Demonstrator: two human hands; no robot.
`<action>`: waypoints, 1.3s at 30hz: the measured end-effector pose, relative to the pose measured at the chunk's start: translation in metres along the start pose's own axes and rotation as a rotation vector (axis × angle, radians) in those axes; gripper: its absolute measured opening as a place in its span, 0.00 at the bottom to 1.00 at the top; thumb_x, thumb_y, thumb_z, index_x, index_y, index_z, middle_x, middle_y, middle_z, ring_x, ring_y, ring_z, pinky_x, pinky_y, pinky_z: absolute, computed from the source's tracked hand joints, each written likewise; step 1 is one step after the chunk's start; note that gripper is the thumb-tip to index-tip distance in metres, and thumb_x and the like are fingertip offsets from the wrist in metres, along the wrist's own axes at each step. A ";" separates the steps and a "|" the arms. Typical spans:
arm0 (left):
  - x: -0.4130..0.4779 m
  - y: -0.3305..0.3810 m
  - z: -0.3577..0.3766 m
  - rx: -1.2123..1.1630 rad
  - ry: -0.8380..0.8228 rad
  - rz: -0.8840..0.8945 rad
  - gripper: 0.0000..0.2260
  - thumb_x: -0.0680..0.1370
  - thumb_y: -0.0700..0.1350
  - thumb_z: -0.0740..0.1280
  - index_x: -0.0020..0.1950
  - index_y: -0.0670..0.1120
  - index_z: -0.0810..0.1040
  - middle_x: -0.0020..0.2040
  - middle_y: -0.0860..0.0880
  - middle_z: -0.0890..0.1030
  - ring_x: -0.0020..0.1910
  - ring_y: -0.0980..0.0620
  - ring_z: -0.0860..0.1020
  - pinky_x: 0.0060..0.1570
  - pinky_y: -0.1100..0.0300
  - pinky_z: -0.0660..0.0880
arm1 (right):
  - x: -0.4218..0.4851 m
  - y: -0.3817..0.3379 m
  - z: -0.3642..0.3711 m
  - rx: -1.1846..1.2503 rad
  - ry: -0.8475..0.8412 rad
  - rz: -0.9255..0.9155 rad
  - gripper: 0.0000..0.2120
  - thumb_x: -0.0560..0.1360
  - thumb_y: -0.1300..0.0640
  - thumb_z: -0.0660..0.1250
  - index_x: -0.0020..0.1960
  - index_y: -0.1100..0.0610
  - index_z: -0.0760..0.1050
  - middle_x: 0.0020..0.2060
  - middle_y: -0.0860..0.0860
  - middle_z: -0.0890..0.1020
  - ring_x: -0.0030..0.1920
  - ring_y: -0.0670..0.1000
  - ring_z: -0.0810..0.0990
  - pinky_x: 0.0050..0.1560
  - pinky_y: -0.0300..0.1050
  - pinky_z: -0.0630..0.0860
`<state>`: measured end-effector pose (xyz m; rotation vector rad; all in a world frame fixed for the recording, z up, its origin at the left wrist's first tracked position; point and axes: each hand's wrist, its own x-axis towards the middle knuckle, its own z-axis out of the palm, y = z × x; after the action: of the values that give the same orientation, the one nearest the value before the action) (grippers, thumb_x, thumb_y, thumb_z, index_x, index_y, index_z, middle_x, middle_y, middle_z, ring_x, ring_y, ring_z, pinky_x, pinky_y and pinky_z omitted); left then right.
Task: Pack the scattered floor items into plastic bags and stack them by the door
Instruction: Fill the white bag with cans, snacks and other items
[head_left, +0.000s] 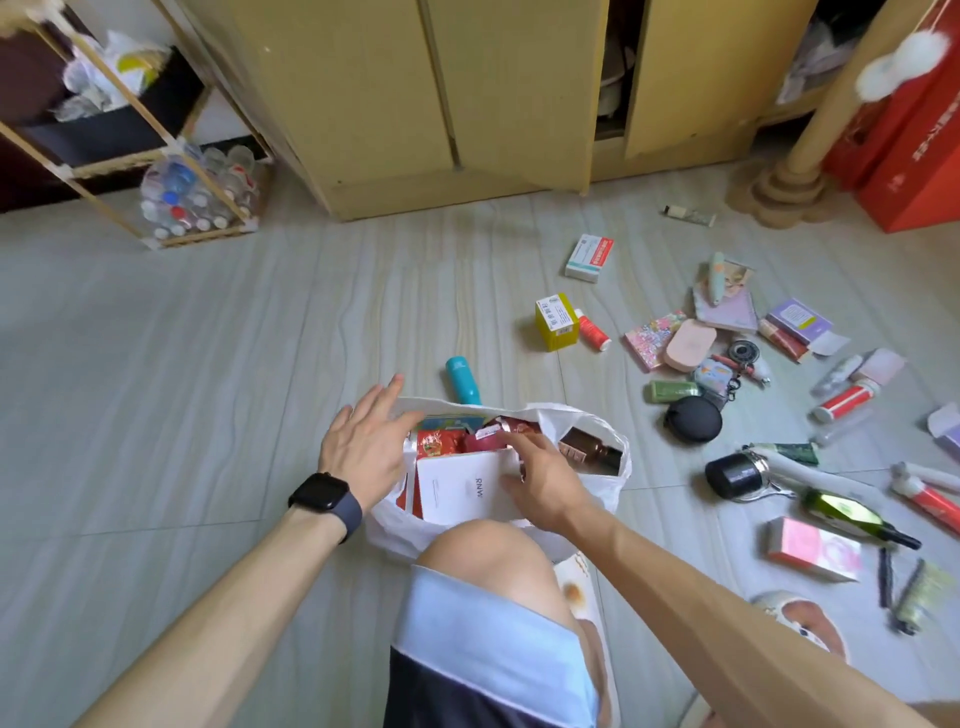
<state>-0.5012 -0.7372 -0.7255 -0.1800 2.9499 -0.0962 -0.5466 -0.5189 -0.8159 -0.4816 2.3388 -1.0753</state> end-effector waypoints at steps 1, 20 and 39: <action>0.002 0.000 -0.006 -0.017 -0.001 -0.017 0.29 0.74 0.38 0.64 0.73 0.57 0.69 0.80 0.49 0.56 0.76 0.46 0.60 0.69 0.49 0.63 | 0.001 -0.003 -0.001 0.009 0.014 -0.032 0.29 0.71 0.63 0.64 0.71 0.48 0.69 0.67 0.53 0.70 0.60 0.54 0.75 0.62 0.44 0.71; 0.043 0.038 -0.026 -0.067 0.012 0.046 0.25 0.72 0.37 0.62 0.66 0.56 0.74 0.69 0.54 0.72 0.65 0.47 0.72 0.59 0.53 0.69 | -0.018 0.048 -0.048 -0.064 0.406 -0.104 0.11 0.75 0.55 0.64 0.56 0.52 0.79 0.52 0.48 0.80 0.44 0.48 0.81 0.49 0.43 0.76; 0.052 0.025 0.035 -0.250 -0.048 -0.036 0.34 0.71 0.33 0.62 0.75 0.53 0.65 0.73 0.50 0.67 0.68 0.46 0.69 0.62 0.50 0.73 | 0.054 0.176 -0.040 -0.525 -0.144 0.333 0.30 0.73 0.49 0.65 0.72 0.50 0.60 0.64 0.52 0.71 0.64 0.58 0.71 0.57 0.53 0.74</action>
<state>-0.5479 -0.7212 -0.7715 -0.2657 2.9024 0.2695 -0.6317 -0.4133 -0.9466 -0.3199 2.4435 -0.2600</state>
